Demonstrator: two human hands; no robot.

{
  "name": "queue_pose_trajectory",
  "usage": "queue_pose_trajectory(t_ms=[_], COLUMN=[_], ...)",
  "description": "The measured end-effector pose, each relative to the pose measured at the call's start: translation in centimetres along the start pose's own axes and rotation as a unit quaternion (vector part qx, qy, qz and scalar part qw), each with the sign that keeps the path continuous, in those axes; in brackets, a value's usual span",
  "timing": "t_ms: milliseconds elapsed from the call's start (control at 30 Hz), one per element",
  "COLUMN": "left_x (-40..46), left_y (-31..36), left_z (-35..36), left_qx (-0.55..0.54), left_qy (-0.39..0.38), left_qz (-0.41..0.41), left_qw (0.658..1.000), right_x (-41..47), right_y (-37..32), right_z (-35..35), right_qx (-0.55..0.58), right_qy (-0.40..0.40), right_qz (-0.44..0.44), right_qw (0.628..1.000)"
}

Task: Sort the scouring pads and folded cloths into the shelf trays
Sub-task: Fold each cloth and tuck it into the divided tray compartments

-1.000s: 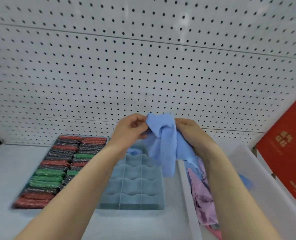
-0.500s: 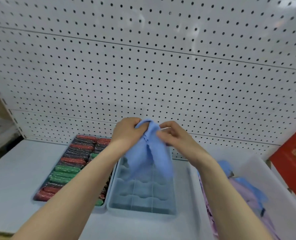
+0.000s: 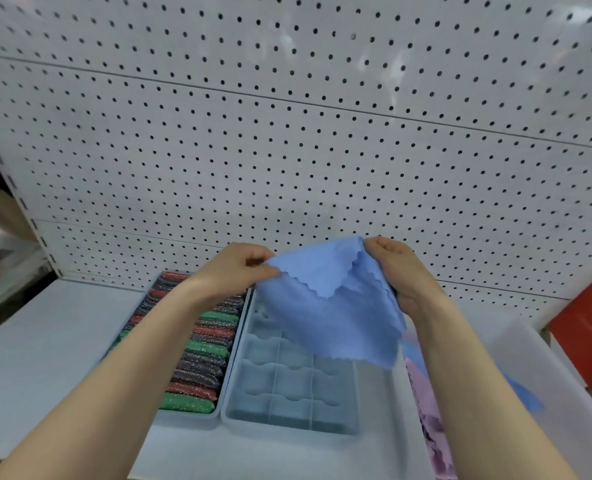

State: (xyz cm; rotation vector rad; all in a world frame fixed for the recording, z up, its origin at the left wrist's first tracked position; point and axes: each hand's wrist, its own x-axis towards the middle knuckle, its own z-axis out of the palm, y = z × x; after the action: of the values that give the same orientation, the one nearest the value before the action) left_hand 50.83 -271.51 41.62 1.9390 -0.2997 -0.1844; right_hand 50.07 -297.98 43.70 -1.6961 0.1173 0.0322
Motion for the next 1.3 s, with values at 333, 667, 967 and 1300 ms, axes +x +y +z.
queue_pose_trajectory(t_ms=[333,667,967,1300], left_x=[0.9,0.5,1.0,2.0], left_y=[3.1,1.5,2.0,-0.4], left_z=[3.1,0.6,3.3,0.5], left_qx=[0.19,0.219,-0.114,-0.193], left_qy=[0.082,0.057,0.061,0.194], left_qz=[0.04,-0.02,0.013,0.026], left_qw=[0.977,0.974,0.992,0.962], right_x=[-1.1,-0.4,-0.7,-0.4], right_y=[1.9,1.5,0.3,0.4], right_z=[5.0,2.9,2.5,-0.9], right_qx=[-0.297,-0.059,-0.102,-0.073], right_qy=[-0.167,-0.081,-0.123,-0.031], right_qz=[-0.122,-0.062,-0.085,-0.099], right_qw=[0.932,0.993,0.983,0.992])
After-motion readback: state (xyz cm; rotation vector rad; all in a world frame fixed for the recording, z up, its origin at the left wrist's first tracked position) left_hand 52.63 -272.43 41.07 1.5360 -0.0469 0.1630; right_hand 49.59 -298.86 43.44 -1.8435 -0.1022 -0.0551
